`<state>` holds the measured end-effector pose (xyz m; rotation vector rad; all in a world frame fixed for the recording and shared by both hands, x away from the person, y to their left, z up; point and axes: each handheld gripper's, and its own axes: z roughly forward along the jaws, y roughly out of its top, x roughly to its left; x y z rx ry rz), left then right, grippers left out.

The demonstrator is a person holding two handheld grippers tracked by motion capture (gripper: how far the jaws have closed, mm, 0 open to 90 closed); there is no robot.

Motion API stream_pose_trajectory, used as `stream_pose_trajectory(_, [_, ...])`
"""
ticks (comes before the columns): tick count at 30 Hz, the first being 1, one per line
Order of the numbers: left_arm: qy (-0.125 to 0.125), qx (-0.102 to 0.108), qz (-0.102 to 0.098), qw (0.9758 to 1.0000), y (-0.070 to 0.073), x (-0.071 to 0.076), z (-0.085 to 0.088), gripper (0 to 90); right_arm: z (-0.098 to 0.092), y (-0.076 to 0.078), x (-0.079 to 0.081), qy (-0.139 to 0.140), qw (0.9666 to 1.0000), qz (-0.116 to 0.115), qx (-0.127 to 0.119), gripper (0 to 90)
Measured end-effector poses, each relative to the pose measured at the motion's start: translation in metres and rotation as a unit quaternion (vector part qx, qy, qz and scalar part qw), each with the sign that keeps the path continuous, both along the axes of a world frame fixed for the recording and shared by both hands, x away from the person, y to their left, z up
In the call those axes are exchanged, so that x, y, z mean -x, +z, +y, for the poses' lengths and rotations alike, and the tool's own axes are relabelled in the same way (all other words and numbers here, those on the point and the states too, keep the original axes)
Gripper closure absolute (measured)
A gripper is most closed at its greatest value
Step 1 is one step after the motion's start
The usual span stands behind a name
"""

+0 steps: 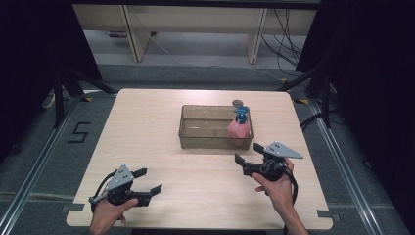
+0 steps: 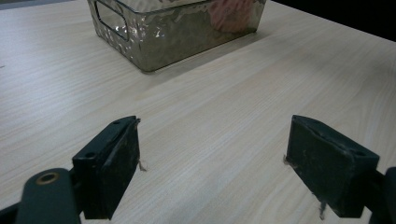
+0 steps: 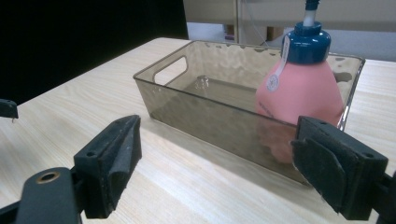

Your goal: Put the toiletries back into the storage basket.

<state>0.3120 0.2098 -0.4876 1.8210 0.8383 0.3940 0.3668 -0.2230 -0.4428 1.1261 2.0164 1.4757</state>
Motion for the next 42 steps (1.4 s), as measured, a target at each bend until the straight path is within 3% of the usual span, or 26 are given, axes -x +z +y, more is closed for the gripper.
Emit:
stream_pose_trajectory(1, [0.0,0.0,0.0,1.0,0.0,0.0,0.0,16.9,0.0,-0.002,0.001,-0.001,0.9999,0.002,-0.01,16.8])
stream_pose_trajectory(5, [0.0,0.001,0.0,1.0,0.0,0.0,0.0,16.9,0.0,-0.004,0.005,0.0,0.9998,0.012,-0.014,16.7])
stream_pose_trajectory(10, [0.001,0.0,0.0,1.0,0.0,0.0,0.0,16.9,-0.002,-0.007,0.006,0.004,1.0,0.004,-0.004,16.8])
stream_pose_trajectory(12, [0.001,0.002,0.0,1.0,0.0,0.0,0.0,16.9,0.0,-0.007,0.009,-0.002,0.9996,0.024,-0.012,16.7])
stream_pose_trajectory(13, [0.001,0.001,-0.001,1.0,0.0,0.0,0.0,16.9,-0.002,-0.008,0.008,0.002,1.0,0.007,0.0,16.7])
stream_pose_trajectory(14, [0.0,0.002,-0.001,1.0,0.0,0.0,0.0,16.9,-0.002,-0.009,0.008,0.005,1.0,0.005,-0.005,16.7])
stream_pose_trajectory(16, [0.0,0.0,0.001,1.0,0.0,0.0,0.0,16.9,-0.002,-0.009,0.01,0.004,0.9999,0.015,-0.006,16.6])
stream_pose_trajectory(18, [0.0,0.0,0.0,1.0,0.0,0.0,0.0,16.9,-0.001,-0.01,0.01,0.008,0.9999,0.008,-0.006,16.4])
stream_pose_trajectory(19, [-0.001,0.0,0.001,1.0,0.0,0.0,0.0,16.9,0.0,-0.009,0.014,0.005,0.9997,0.02,-0.011,16.4])
stream_pose_trajectory(22, [-0.001,0.0,0.0,1.0,0.0,0.0,0.0,16.9,-0.001,-0.011,0.013,0.012,0.9999,0.002,-0.003,16.4])
stream_pose_trajectory(24, [-0.002,0.0,0.0,1.0,0.0,0.0,0.0,16.9,-0.002,-0.011,0.015,0.012,0.9999,0.008,0.003,16.2])
stream_pose_trajectory(28, [-0.002,0.0,0.001,1.0,0.0,0.0,0.0,16.9,-0.002,-0.013,0.019,0.015,0.9997,0.01,-0.016,15.5])
stream_pose_trajectory(33, [-0.005,-0.008,-0.001,1.0,0.0,0.0,0.0,16.9,-0.005,-0.015,0.022,0.013,0.9998,0.006,-0.011,15.5])
stream_pose_trajectory(37, [-0.006,-0.009,-0.001,0.9999,0.001,0.0,0.001,16.9,-0.006,-0.015,0.026,0.015,0.9997,0.018,-0.007,15.6])
stream_pose_trajectory(38, [-0.006,-0.008,-0.001,0.9999,0.0,0.0,0.0,16.9,-0.005,-0.016,0.028,0.012,0.9996,0.021,-0.017,15.5])
stream_pose_trajectory(39, [-0.006,-0.008,0.0,1.0,0.0,0.0,0.0,16.9,-0.007,-0.016,0.027,0.014,0.9998,0.008,-0.008,15.6])
stream_pose_trajectory(40, [-0.006,-0.003,-0.001,1.0,0.0,0.0,-0.001,16.9,-0.006,-0.016,0.029,0.011,0.9994,0.023,-0.022,15.5])
stream_pose_trajectory(42, [-0.006,-0.007,-0.001,1.0,0.0,0.0,0.0,16.9,-0.007,-0.017,0.03,0.008,0.9995,0.027,-0.017,15.6])
